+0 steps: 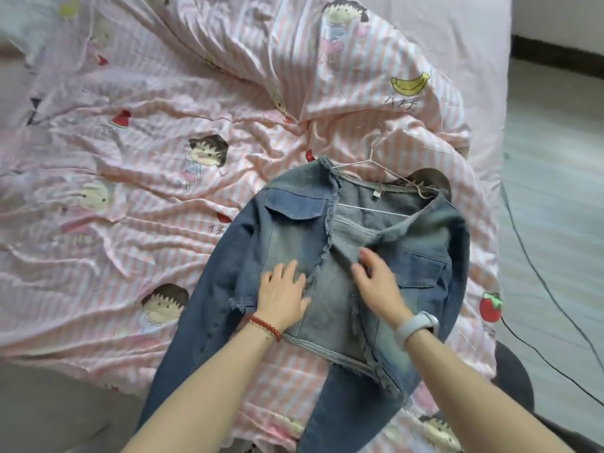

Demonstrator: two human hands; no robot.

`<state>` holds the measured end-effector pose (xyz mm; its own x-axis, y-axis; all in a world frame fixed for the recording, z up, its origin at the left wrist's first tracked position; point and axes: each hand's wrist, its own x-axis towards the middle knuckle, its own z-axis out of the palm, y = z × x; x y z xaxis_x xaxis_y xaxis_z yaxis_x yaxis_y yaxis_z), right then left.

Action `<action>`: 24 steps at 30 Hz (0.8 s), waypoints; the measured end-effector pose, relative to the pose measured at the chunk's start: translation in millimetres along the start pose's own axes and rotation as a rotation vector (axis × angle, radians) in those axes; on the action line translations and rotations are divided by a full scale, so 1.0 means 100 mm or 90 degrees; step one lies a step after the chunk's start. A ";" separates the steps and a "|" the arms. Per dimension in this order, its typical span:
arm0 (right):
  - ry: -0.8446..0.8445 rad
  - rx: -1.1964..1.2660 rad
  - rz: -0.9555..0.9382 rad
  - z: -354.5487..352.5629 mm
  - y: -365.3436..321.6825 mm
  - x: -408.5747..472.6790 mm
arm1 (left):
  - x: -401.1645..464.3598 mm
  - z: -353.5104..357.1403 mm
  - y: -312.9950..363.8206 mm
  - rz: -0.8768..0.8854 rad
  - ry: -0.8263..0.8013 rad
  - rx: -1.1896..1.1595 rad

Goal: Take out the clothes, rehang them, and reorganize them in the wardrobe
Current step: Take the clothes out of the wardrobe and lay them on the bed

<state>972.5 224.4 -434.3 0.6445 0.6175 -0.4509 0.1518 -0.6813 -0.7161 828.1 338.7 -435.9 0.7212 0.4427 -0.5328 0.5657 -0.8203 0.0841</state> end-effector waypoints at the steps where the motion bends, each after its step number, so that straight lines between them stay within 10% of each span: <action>1: -0.113 -0.079 0.007 0.08 0.06 -0.02 | -0.01 0.07 -0.02 0.003 -0.078 0.018; 13: -0.023 -0.367 -0.278 0.58 -1.03 -0.68 | -1.23 -0.15 -0.81 -0.187 0.291 -0.109; 24: -0.238 -0.251 -0.845 2.59 -3.06 -3.14 | -4.93 0.20 -2.34 -0.680 0.637 -0.082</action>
<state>530.0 340.5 -211.4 -0.3587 0.8945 0.2669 0.7086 0.4470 -0.5460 332.2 305.4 -209.9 -0.1130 0.9102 0.3984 0.9888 0.0636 0.1350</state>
